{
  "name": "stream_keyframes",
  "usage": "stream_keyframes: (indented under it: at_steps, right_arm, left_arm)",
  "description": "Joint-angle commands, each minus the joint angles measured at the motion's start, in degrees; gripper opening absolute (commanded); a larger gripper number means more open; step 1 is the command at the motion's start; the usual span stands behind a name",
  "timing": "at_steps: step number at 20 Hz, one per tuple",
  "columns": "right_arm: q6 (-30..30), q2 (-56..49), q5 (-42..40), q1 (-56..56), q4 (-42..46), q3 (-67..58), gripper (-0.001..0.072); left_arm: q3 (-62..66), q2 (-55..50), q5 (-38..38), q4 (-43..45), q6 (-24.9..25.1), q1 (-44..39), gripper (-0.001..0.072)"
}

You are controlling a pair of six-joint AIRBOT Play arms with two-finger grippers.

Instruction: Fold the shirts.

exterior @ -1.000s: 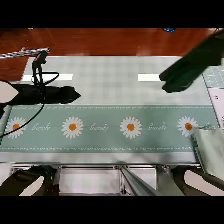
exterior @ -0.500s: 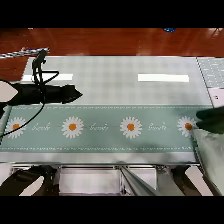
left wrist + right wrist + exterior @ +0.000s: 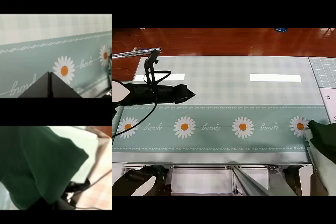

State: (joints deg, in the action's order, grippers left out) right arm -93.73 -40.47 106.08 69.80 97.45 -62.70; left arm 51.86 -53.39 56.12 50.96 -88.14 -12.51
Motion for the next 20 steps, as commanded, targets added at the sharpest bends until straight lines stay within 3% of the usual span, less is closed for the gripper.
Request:
stream_keyframes:
  at_steps: [1, 2, 3, 6, 9, 11, 12, 13, 16, 18, 20]
  right_arm:
    - [0.0, 0.0, 0.5, 0.8, 8.0, 6.3, 0.0075]
    - [0.0, -0.3, 0.4, 0.8, 8.3, 7.2, 0.032]
    - [0.9, -0.7, -0.4, 0.8, 8.3, 7.3, 0.042]
    - [1.0, -0.8, -1.8, 0.8, 8.0, 6.9, 0.0419]
    - [1.0, -3.6, -9.9, 0.7, 1.0, 0.2, 0.0376]
    - [2.0, -7.6, -16.8, -1.8, -9.6, -8.3, 0.0185]
    - [2.8, -10.1, -20.3, -5.0, -15.9, -13.6, 0.0065]
    - [4.1, -12.5, -24.5, -9.1, -22.4, -18.3, 0.0024]
    - [7.1, -20.1, -38.0, -29.5, -36.5, -29.9, 0.0024]
    - [8.4, -24.5, -40.2, -46.9, -32.7, -33.3, 0.0024]
    - [7.0, -29.2, -36.3, -63.5, -22.4, -33.3, 0.0024]
  left_arm:
    - [0.0, 0.0, 0.0, 0.0, 0.4, 0.0, 0.0018]
    - [0.0, 0.0, 0.0, 0.0, 1.1, 0.0, 0.0018]
    - [0.0, 0.0, 0.0, 0.0, 1.6, 0.0, 0.0018]
    - [0.2, 0.0, -3.4, 0.0, 5.2, 0.0, 0.0019]
    - [3.8, 0.0, -6.9, 0.0, 11.1, 1.5, 0.0019]
    - [9.6, 0.0, -5.2, 0.0, 18.1, 5.3, 0.0019]
    - [13.1, 0.0, -5.3, 0.0, 18.7, 7.7, 0.0018]
    - [17.0, 0.0, -6.6, 0.0, 18.7, 10.3, 0.0018]
    - [28.4, -1.0, -8.6, 0.0, 18.2, 13.5, 0.0018]
    - [34.4, -3.5, -5.6, 0.0, 16.5, 12.1, 0.0017]
    - [35.5, -5.9, 2.4, 0.1, 13.9, 9.4, 0.0017]
